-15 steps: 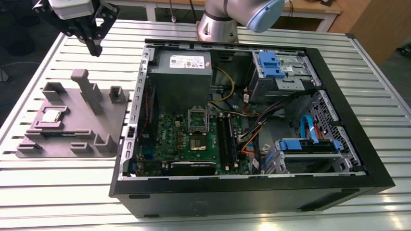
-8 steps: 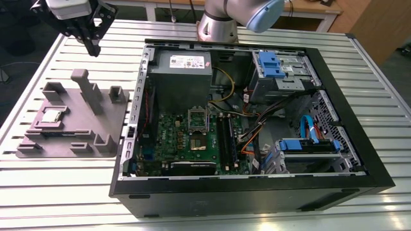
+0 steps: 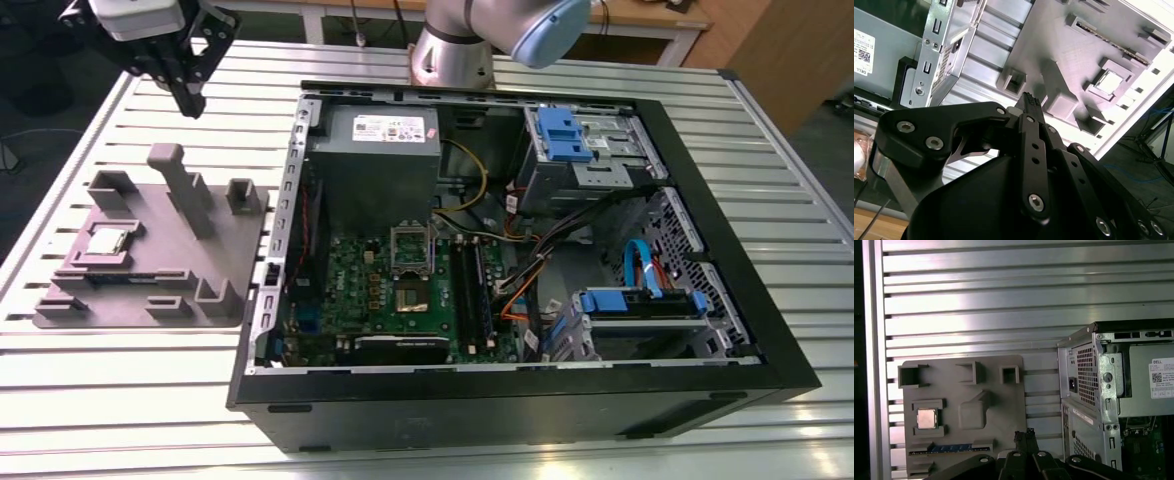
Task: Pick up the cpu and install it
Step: 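Reach for the cpu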
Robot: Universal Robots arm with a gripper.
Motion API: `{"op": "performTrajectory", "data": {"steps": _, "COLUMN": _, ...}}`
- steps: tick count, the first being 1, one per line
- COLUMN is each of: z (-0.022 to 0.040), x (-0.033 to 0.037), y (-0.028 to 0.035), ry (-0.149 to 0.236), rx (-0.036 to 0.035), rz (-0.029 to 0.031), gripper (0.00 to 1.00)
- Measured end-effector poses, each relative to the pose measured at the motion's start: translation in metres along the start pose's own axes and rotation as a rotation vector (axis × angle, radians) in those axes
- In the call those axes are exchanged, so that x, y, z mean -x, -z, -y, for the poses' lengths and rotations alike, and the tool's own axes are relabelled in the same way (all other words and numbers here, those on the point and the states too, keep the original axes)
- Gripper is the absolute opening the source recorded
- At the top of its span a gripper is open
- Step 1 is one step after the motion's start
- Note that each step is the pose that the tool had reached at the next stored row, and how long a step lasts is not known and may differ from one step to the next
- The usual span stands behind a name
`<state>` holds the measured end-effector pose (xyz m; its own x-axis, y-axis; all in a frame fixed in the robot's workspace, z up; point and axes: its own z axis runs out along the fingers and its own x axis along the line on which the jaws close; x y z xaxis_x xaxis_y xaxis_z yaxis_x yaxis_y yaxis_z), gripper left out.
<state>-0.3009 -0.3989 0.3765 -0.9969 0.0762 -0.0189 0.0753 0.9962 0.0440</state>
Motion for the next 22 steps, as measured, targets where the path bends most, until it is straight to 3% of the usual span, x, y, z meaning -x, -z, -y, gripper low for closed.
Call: {"op": "performTrajectory", "data": {"steps": 22, "z": 0.0009, "x": -0.0109, "y": -0.0008, "ry": 0.0, "rx": 0.0, "rz": 0.0, "gripper": 0.1}}
